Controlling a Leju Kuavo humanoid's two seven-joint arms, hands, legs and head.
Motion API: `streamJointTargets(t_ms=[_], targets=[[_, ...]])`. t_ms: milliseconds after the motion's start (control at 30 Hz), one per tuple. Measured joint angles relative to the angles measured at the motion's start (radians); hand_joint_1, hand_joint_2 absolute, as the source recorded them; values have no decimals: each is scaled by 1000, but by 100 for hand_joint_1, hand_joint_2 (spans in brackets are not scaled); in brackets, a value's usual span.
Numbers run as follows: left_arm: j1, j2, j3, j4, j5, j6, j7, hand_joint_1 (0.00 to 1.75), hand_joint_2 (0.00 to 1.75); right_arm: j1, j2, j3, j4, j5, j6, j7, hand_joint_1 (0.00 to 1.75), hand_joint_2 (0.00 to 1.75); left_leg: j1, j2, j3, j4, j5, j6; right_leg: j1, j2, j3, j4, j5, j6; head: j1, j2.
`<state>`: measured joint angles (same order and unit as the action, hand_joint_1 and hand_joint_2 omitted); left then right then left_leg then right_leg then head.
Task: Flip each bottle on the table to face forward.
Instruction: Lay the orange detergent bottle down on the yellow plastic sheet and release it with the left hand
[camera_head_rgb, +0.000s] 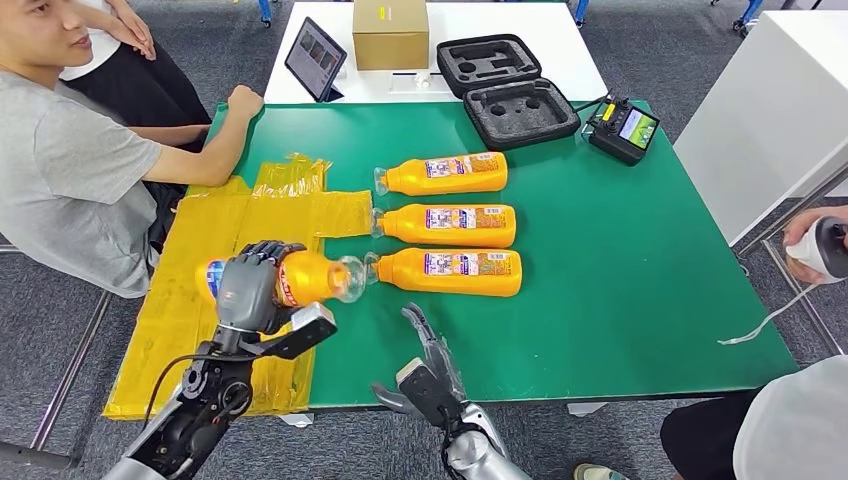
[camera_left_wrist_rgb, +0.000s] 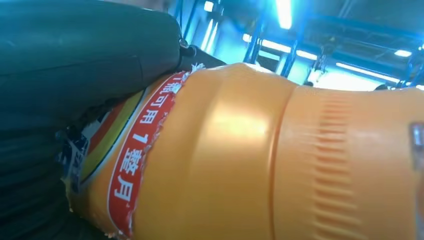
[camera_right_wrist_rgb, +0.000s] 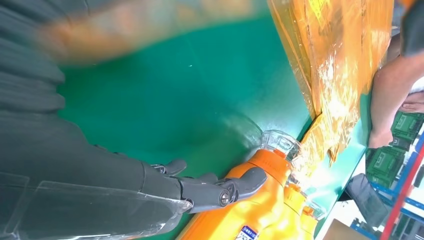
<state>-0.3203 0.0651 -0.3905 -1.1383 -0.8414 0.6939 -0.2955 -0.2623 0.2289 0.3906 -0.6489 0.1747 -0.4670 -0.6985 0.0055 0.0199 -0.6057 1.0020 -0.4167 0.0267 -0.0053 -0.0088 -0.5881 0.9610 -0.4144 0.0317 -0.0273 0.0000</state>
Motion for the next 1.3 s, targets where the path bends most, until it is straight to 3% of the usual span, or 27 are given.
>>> streamJointTargets(t_ms=[100, 433, 800, 1200, 1300], targets=[[18, -4, 25, -10, -120, -15, 62, 175, 175, 0, 1, 0, 0, -3, 7, 0, 0, 175, 0, 0, 0, 0, 0, 0, 0, 0, 0, 0, 0, 0, 0, 0], [-1, -8, 57, 46, -227, -152, 161, 175, 175, -5, 12, 3, 2, -9, 27, 0, 0, 175, 0, 0, -1, 0, 0, 0, 0, 0, -1, 0, 0, 0, 0, 0], [-93, -3, 69, 243, -215, -194, 148, 175, 175, -5, 21, 8, -8, -14, 29, 0, 0, 175, 0, 0, -1, 0, 1, 0, 0, 0, -1, 0, 0, 0, 0, 0], [-221, -5, 66, 488, -201, -217, 129, 174, 175, 26, 18, 64, -152, -21, 43, 0, 0, 175, 0, -1, -1, 0, 1, 0, 0, -1, -1, 0, 0, 0, 0, 0], [-247, -10, 62, 530, -203, -237, 129, 161, 175, 28, 16, 73, -169, -25, 44, 0, 0, 175, 0, -1, -1, 0, 1, 0, 0, -1, -1, 0, 0, 0, 0, 0]])
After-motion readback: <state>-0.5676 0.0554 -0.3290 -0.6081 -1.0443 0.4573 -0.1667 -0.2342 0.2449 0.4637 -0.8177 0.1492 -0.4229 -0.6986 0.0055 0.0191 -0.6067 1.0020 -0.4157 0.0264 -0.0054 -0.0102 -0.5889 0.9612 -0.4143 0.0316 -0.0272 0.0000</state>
